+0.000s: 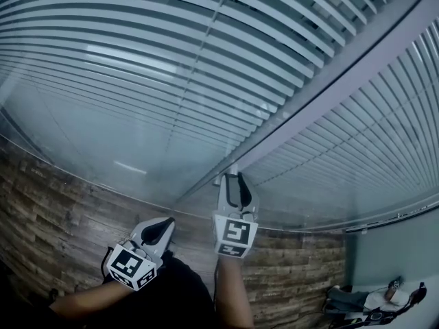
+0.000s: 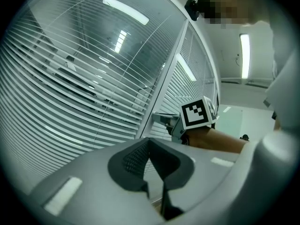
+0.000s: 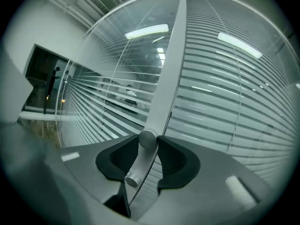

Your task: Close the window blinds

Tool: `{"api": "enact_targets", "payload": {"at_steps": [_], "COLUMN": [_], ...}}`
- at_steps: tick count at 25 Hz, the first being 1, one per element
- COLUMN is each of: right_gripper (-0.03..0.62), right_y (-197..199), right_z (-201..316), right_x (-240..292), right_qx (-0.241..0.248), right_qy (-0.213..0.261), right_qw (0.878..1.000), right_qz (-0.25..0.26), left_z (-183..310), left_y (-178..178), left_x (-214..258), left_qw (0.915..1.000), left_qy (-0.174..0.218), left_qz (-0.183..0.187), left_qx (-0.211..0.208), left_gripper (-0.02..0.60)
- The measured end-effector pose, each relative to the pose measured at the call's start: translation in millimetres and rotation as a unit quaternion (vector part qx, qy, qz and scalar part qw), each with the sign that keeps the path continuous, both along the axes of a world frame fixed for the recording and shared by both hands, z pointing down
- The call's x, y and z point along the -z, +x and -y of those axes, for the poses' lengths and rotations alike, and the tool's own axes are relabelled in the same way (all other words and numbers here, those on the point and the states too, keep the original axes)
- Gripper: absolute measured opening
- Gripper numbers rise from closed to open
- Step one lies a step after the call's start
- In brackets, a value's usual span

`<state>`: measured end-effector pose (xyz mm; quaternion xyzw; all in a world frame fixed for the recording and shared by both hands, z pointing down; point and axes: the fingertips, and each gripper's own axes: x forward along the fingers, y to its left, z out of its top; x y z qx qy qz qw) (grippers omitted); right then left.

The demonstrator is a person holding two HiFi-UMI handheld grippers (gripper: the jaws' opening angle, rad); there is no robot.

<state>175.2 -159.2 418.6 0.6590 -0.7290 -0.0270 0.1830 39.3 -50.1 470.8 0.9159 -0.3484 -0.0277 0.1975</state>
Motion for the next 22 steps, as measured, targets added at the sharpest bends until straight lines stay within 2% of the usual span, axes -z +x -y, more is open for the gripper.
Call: {"api": "enact_targets", "payload": {"at_steps": [3, 7, 10, 12, 14, 16, 18, 20, 22], "right_gripper": [0.138, 0.137, 0.138, 0.139, 0.151, 0.156, 0.145, 0.127, 0.124], "right_y": [-1.3, -0.7, -1.4, -2.8, -1.3, 4.4, 7.8, 6.4, 5.1], "right_z": [-1.3, -7.3, -8.0, -5.9, -6.5, -10.1, -14.7, -17.9, -17.6], "right_x": [1.8, 0.4, -1.0, -0.2, 4.1, 9.0, 11.8, 13.4, 12.7], "right_qx": [0.003, 0.003, 0.019, 0.026, 0.021, 0.006, -0.009, -0.018, -0.022], "right_qy": [-0.001, -0.005, -0.014, -0.015, -0.002, 0.014, 0.022, 0.027, 0.028], "right_qw": [0.999, 0.992, 0.99, 0.995, 1.0, 0.989, 0.97, 0.963, 0.965], "right_qz": [-0.033, -0.123, -0.137, -0.095, 0.009, 0.145, 0.241, 0.269, 0.261], "left_z": [-3.0, -9.0, -10.4, -7.9, -6.2, -6.7, -9.9, -13.7, -14.0], "left_y": [2.7, 3.8, 5.1, 4.7, 4.0, 3.5, 2.9, 2.8, 3.2], "left_x": [2.9, 4.3, 3.0, 1.9, 1.4, 1.3, 2.0, 3.0, 2.7], "left_qw": [1.0, 1.0, 1.0, 1.0, 1.0, 1.0, 1.0, 1.0, 1.0], "left_qy": [0.003, 0.006, 0.005, 0.004, 0.003, 0.002, 0.002, 0.004, 0.004], "left_qz": [0.0, -0.001, -0.001, -0.001, -0.001, -0.001, -0.001, -0.001, -0.002], "left_qx": [-0.002, -0.003, -0.005, -0.005, -0.005, -0.004, -0.002, -0.002, -0.003], "left_gripper": [0.0, 0.0, 0.0, 0.0, 0.0, 0.0, 0.0, 0.0, 0.0]}}
